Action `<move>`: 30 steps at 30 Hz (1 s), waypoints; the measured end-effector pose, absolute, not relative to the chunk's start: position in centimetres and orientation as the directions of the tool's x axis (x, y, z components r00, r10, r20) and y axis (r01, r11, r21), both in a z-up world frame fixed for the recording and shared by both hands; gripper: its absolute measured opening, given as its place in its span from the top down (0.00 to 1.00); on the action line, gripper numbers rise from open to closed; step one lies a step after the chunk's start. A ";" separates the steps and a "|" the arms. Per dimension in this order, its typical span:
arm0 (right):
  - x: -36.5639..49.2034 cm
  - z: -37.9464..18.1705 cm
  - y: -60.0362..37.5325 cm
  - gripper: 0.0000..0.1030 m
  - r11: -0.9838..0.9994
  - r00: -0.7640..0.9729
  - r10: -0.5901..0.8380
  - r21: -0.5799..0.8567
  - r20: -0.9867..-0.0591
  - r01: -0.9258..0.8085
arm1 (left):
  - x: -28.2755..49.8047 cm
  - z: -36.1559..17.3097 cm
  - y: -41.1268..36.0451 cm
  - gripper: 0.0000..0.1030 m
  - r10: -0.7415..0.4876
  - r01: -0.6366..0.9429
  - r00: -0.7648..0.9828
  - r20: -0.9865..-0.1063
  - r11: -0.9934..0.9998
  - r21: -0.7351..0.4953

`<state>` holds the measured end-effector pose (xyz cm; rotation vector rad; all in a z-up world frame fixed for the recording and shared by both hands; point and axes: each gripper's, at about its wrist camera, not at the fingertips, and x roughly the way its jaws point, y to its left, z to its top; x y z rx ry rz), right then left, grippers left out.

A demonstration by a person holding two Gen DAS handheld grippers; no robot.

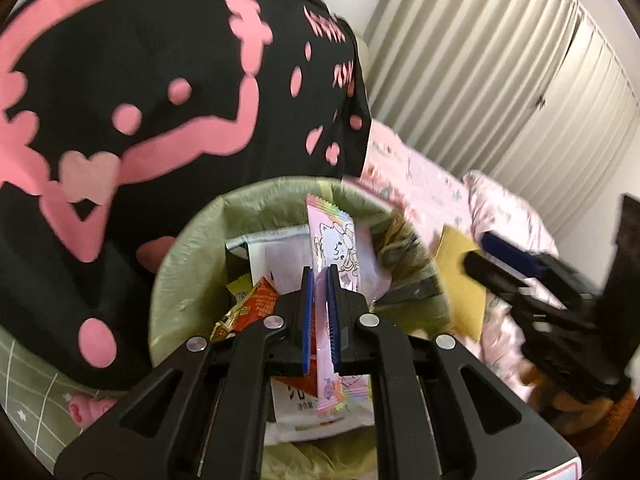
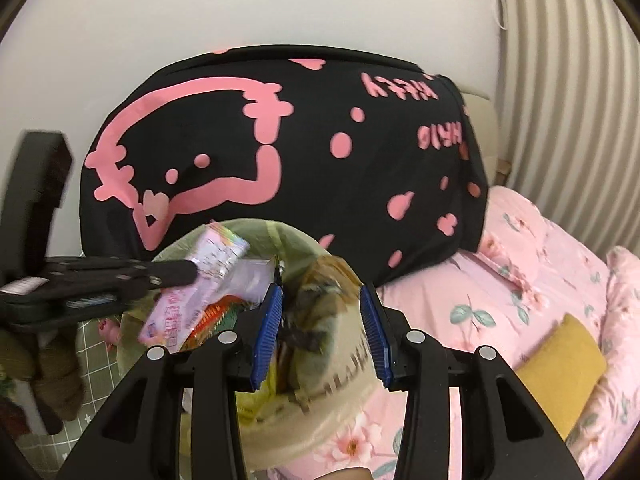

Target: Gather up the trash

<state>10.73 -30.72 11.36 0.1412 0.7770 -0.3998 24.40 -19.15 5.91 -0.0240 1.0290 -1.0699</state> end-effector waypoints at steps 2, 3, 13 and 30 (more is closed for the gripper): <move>9.8 11.5 -30.4 0.63 0.903 0.628 -0.323 -0.031 -0.708 0.429 | 24.2 5.2 -19.8 0.85 -0.725 0.722 0.071 -0.685 0.511 -0.467; 9.5 11.6 -30.2 0.63 0.897 0.620 -0.332 -0.035 -0.710 0.440 | 24.2 5.2 -19.9 0.79 -0.724 0.728 0.071 -0.686 0.507 -0.461; 6.0 11.0 -27.9 0.62 0.855 0.559 -0.382 -0.052 -0.736 0.516 | 23.2 7.2 -17.1 0.42 -0.730 0.734 0.164 -0.663 0.539 -0.412; 3.4 11.3 -20.0 0.62 0.985 0.718 -0.083 0.055 -0.691 0.166 | 10.8 9.9 -0.6 0.28 -0.389 0.401 0.581 -0.715 0.901 -0.165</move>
